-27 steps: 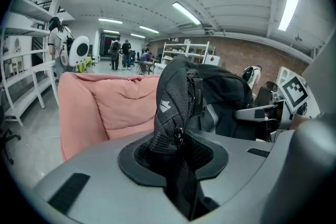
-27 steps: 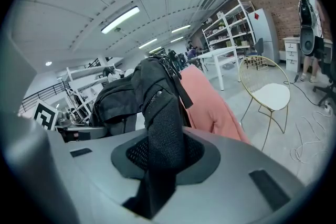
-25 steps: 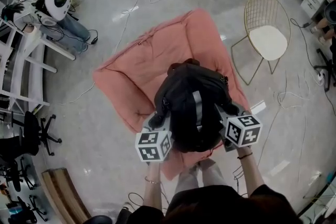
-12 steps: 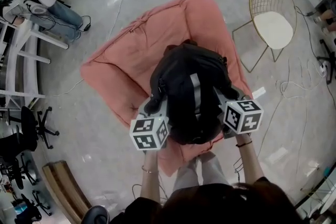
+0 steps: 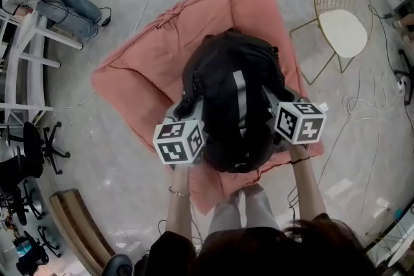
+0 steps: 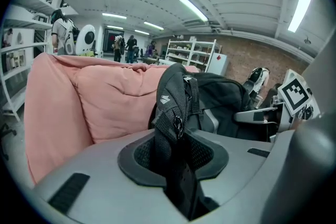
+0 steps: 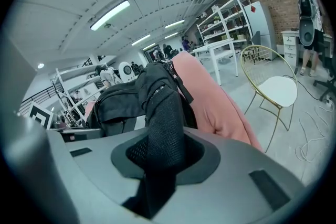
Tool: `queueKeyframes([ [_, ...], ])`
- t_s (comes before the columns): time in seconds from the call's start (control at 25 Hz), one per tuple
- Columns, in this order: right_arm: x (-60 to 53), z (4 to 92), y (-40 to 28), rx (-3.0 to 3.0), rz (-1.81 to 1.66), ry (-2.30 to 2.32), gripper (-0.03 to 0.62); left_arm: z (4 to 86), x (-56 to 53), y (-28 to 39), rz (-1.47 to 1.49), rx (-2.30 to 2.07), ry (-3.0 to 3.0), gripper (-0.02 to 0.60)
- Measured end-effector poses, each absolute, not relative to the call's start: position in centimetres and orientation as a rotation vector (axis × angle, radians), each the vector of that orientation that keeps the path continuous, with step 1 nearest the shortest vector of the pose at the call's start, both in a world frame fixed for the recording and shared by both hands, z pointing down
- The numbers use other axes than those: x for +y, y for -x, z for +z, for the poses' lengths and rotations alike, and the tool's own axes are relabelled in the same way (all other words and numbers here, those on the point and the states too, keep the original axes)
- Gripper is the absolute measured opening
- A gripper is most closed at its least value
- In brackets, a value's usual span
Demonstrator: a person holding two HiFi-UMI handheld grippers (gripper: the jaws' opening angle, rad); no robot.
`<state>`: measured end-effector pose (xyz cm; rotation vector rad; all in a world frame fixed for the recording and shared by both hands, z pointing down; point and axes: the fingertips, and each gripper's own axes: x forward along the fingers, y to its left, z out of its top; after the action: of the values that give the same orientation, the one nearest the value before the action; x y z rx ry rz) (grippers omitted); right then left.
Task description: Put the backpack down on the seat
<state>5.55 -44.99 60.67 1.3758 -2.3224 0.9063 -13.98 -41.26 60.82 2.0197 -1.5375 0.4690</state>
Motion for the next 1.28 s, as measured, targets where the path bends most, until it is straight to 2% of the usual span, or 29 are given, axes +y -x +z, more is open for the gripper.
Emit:
queueKeyframes([
  [0.28, -46.4, 61.6, -5.4, -2.308, 0.892, -1.405, 0.078, 61.9, -42.5, 14.5, 0.447, -1.577, -1.99, 0.104],
  [0.92, -49.8, 63.3, -5.4, -2.268, 0.853, -1.47, 0.143, 63.9, -45.9, 16.2, 0.41, -1.687, -1.913, 0.152],
  [1.04, -50.0, 63.4, -5.7, -2.244, 0.849, -1.505, 0.184, 64.0, -45.9, 16.4, 0.417, -1.695, -1.89, 0.171],
  [1.28, -50.3, 63.5, -6.2, -2.237, 0.843, -1.535, 0.221, 64.0, -45.9, 16.4, 0.401, -1.706, -1.873, 0.284],
])
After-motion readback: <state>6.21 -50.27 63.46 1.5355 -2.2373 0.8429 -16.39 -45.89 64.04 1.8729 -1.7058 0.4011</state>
